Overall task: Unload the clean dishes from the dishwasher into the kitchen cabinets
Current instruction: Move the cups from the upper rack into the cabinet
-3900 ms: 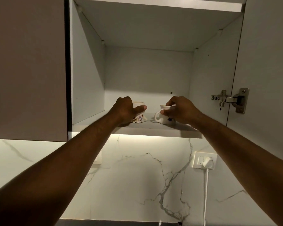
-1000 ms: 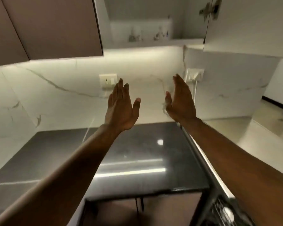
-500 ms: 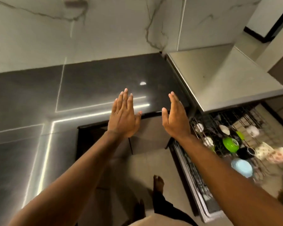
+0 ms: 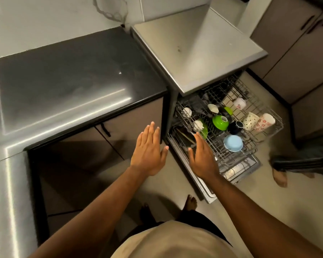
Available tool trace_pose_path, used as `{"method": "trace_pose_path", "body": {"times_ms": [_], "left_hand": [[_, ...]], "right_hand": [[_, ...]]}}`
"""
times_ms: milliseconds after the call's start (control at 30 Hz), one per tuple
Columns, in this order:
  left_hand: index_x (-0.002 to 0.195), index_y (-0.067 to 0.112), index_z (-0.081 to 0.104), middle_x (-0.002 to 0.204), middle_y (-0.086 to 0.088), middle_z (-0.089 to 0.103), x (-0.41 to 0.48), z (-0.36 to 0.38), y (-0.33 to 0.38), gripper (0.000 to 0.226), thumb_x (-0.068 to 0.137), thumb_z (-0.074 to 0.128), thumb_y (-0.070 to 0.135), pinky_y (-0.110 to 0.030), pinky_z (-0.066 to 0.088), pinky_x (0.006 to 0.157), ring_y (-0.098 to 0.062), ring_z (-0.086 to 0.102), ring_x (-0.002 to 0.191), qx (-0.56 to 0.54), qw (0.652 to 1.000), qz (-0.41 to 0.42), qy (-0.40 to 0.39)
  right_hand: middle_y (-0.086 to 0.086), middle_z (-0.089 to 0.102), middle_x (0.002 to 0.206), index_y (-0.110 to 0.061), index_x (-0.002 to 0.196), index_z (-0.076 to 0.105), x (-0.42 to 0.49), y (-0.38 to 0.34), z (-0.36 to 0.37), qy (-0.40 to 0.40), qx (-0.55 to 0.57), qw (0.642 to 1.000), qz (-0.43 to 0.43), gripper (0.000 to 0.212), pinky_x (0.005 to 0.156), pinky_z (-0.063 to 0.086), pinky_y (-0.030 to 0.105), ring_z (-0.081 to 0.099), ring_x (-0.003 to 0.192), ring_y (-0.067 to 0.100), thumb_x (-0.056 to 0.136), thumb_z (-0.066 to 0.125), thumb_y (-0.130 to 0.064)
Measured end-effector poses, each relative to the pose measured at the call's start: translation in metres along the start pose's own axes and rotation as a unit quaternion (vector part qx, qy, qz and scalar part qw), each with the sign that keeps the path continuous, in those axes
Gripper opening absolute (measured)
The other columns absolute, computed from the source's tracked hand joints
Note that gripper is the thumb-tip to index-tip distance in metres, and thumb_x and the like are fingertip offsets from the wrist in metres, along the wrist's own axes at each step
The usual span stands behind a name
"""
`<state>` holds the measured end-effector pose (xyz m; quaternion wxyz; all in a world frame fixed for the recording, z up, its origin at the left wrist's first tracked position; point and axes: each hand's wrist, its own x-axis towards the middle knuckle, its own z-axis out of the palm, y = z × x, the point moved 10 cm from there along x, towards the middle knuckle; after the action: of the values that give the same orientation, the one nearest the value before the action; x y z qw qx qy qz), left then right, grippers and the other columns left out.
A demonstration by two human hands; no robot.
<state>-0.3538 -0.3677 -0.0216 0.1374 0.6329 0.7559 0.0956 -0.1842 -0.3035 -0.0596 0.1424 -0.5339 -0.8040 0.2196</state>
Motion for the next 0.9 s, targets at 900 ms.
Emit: {"method": "trace_pose_path", "body": {"times_ms": [900], "left_hand": [[0.157, 0.014, 0.006, 0.164, -0.007, -0.005, 0.113, 0.121, 0.177, 0.070, 0.102, 0.031, 0.049, -0.041, 0.001, 0.122, -0.022, -0.007, 0.151, 0.005, 0.992, -0.006, -0.125]], "right_hand": [[0.017, 0.036, 0.152, -0.002, 0.148, 0.031, 0.023, 0.237, -0.038, -0.030, 0.091, 0.990, 0.104, 0.057, 0.114, 0.033, 0.045, 0.035, 0.140, 0.031, 0.097, 0.048, -0.023]]}}
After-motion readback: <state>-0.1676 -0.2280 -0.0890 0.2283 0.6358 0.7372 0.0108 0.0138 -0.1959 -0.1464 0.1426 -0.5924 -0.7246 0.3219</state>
